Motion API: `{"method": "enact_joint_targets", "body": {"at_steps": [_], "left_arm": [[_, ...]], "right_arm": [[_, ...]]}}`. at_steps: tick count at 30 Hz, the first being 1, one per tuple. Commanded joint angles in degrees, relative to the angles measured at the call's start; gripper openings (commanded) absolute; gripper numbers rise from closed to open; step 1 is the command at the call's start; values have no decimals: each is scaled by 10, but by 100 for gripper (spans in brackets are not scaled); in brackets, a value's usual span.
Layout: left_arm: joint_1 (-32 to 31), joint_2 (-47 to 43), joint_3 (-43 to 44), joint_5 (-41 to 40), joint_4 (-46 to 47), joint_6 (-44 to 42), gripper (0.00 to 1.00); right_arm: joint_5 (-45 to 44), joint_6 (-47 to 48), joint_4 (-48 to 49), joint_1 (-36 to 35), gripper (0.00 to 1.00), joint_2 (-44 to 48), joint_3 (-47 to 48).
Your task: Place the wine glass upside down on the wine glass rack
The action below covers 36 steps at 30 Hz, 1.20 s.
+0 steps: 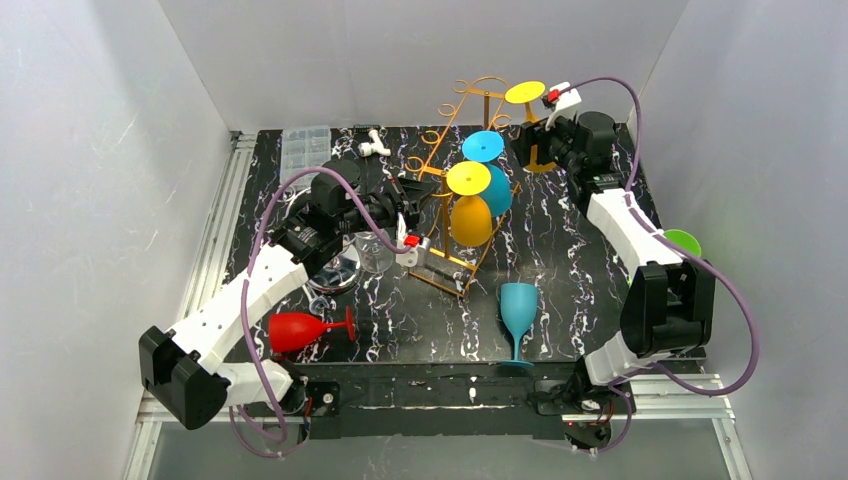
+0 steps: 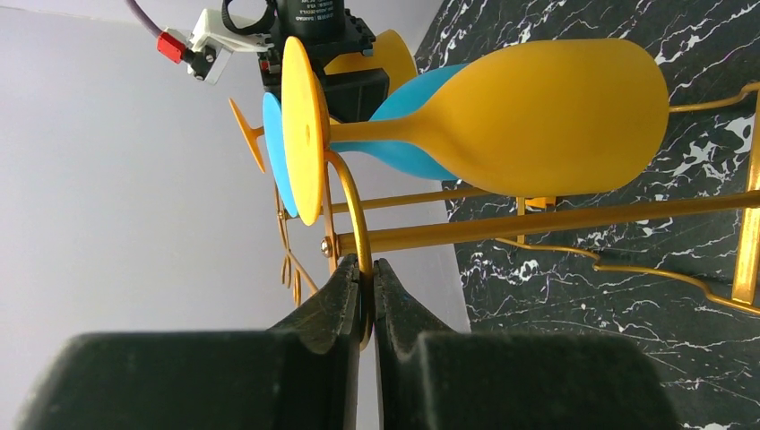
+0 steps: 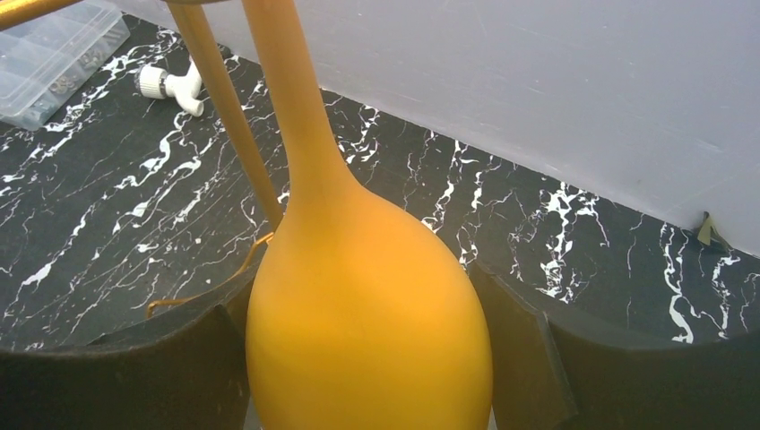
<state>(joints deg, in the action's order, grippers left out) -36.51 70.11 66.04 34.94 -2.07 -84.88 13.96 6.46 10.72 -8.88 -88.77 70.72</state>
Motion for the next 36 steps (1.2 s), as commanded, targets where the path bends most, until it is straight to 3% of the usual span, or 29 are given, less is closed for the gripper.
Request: {"method": "enact_joint_targets", "body": {"at_steps": [1,26,31,33,36], "left_arm": [[-1,-19,-1,12,7,14,0],[-2,-21,3,5,-1,18,0],[-1,-21,4,6,-1,16,0],[-1,-23,4,5,-2,15,0],[-1,-25,4,4,-4,13,0]], "right_arm": [[10,7,32,-6,28,-7,26],[2,15,50,-46,26,-48,34],[-7,-7,73,-46,30,-56,34],[-17,-11,81,-46,39,-57,31],[-25,-12,84,-45,45,-58,24]]}}
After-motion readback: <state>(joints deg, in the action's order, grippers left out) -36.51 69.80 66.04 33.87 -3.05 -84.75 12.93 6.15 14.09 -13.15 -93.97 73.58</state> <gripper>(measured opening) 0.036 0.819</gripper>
